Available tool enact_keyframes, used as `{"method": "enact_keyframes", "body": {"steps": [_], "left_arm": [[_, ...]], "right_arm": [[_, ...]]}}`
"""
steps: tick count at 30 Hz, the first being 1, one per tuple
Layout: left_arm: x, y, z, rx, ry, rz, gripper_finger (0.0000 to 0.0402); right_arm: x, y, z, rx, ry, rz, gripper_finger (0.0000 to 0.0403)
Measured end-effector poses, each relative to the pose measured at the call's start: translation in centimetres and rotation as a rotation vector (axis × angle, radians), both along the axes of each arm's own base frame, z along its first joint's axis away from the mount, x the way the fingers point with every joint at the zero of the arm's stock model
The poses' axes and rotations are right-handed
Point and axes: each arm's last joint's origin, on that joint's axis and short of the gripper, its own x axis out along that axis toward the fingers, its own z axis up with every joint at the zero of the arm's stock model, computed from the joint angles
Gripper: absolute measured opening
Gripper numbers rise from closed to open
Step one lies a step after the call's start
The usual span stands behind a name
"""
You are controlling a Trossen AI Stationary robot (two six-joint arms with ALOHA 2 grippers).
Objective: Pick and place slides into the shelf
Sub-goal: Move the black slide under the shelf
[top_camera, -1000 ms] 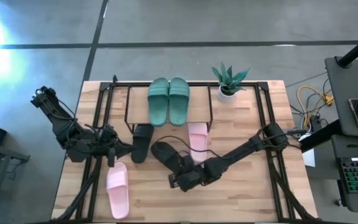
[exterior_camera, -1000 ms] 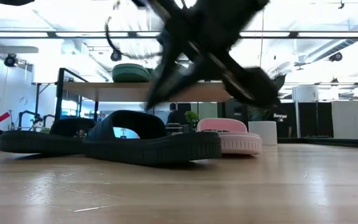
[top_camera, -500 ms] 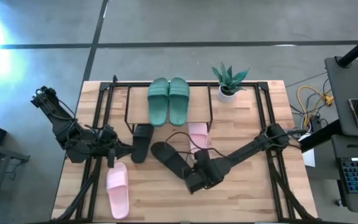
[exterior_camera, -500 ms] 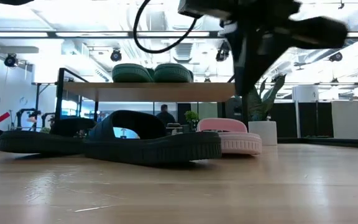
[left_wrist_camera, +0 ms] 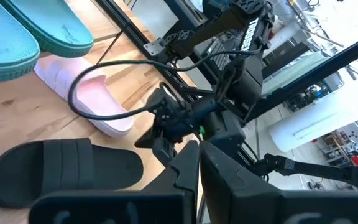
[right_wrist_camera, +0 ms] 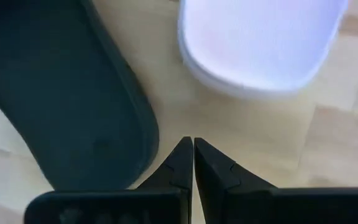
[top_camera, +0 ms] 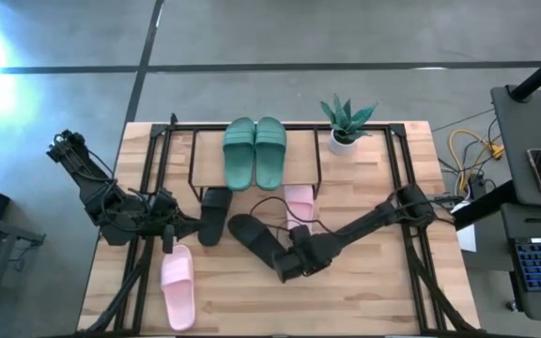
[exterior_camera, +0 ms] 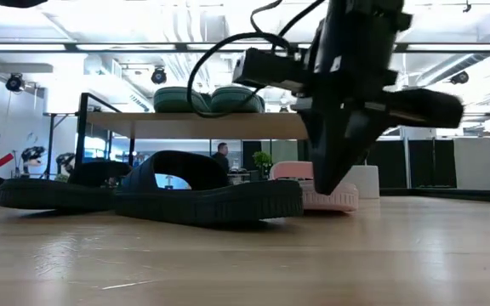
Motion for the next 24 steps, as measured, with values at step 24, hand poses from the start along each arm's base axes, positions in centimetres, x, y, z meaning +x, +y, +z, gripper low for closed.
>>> {"method": "enact_keyframes", "body": {"steps": [24], "left_arm": [[0.0,0.0,0.0,0.001,0.001,0.0,0.0]], "right_arm": [[3.0,-0.9,2.1,0.001,-0.185,0.267,0.0009]]}}
